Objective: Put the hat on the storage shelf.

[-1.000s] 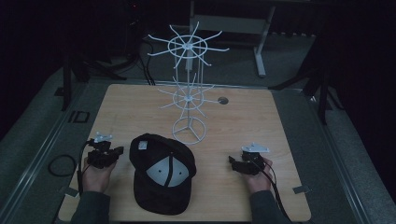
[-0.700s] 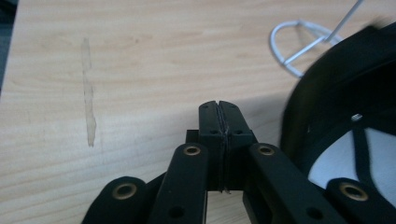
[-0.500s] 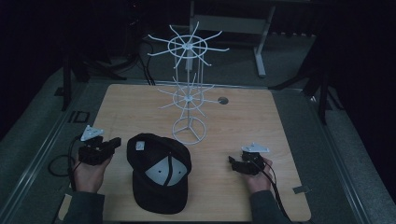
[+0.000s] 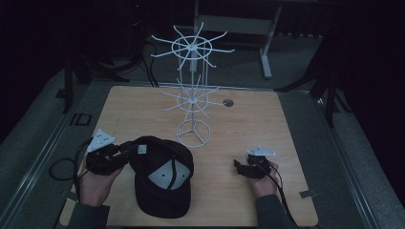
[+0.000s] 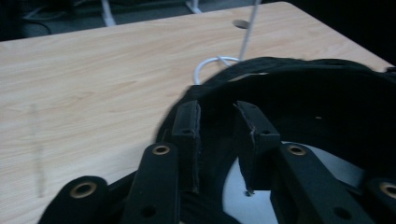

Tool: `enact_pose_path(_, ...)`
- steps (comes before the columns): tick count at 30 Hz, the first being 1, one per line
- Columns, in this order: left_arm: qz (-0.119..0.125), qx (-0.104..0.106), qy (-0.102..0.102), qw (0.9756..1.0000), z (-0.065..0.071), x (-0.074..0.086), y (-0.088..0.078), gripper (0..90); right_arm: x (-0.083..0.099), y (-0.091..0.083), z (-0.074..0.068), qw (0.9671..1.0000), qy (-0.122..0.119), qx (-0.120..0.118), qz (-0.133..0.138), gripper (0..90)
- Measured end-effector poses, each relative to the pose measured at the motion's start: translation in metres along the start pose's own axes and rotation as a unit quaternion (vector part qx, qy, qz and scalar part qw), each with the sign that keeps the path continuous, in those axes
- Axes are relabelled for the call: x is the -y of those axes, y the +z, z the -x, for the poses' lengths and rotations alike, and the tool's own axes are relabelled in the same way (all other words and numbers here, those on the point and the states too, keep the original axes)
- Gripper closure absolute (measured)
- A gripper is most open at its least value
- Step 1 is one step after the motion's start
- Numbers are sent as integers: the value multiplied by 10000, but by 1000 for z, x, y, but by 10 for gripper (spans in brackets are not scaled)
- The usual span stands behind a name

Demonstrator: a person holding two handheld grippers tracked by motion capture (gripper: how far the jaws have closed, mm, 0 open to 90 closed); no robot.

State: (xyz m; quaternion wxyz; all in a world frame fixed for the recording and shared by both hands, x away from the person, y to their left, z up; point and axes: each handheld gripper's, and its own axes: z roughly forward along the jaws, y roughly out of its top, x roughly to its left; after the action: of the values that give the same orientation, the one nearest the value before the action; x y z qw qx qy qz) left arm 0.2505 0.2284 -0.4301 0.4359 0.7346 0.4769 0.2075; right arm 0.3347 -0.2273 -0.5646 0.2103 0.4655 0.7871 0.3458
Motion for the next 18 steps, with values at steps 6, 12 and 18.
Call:
enact_pose_path(6,-131,235,58,9996,14,-1,5,656,0,0,0,10000,-2,-1,2,307)
enact_pose_path(12,-264,454,102,9986,27,-1,11,623,0,0,0,10000,-2,-1,0,307)
enact_pose_path(18,-352,644,158,9972,40,-2,17,589,0,0,0,10000,-1,0,1,307)
